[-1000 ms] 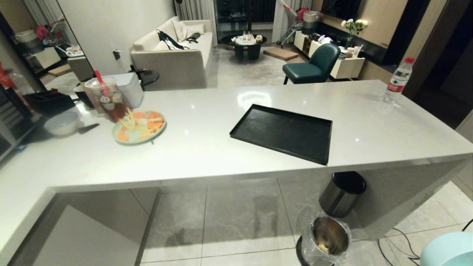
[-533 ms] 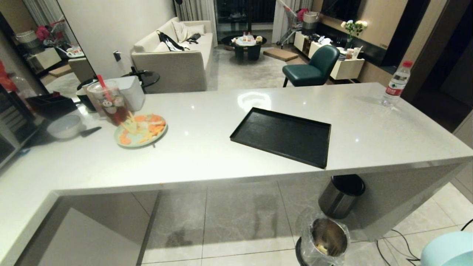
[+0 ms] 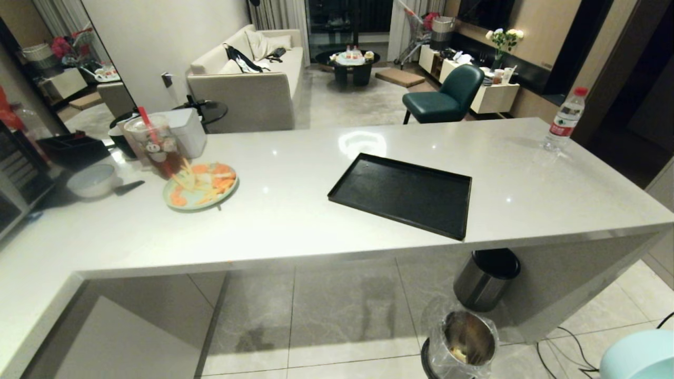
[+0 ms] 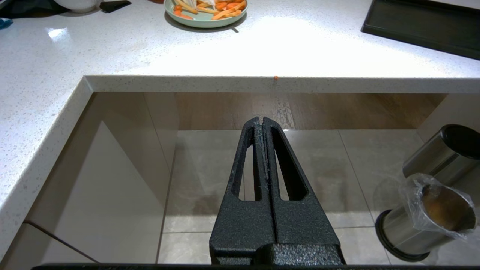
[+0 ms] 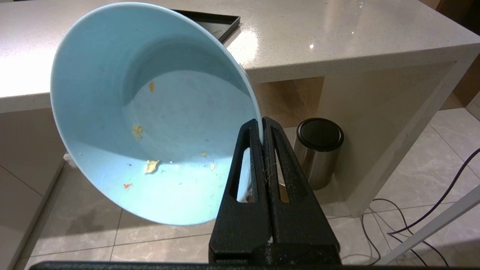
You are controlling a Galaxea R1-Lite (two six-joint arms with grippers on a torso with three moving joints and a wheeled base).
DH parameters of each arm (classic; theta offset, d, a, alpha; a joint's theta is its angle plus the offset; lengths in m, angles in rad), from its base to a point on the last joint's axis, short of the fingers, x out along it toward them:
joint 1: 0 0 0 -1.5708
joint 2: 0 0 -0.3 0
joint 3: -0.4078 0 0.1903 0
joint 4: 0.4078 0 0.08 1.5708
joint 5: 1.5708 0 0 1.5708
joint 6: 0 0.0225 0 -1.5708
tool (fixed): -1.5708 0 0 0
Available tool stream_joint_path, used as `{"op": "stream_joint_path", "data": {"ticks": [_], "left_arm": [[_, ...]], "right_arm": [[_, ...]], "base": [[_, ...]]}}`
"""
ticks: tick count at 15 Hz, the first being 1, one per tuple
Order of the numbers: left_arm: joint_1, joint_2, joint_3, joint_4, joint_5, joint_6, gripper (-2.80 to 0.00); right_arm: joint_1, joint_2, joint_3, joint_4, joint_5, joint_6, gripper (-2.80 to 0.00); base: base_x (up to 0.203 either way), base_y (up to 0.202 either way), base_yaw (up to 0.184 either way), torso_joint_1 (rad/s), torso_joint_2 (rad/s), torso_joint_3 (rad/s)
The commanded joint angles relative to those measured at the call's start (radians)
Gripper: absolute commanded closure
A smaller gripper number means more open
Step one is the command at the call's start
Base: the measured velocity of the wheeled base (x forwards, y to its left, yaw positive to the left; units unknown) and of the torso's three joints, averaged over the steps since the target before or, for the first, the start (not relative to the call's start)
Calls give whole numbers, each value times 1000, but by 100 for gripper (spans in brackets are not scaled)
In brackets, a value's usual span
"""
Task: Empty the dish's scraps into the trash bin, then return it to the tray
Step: Put the bowl back to the table
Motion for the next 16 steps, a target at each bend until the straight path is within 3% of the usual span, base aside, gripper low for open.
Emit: {"op": "stream_joint_path", "data": {"ticks": [1,5,16], "left_arm": [[0,1,0,-1,0,0,0],[1,1,0,-1,0,0,0],[1,1,0,-1,0,0,0]], "right_arm": [[0,1,0,-1,0,0,0],[0,1,0,-1,0,0,0],[0,1,0,-1,0,0,0]], "base": [[0,0,0,0,0,0],[17,0,-1,-1,-1,0],[193,0,0,3,3,2]]}}
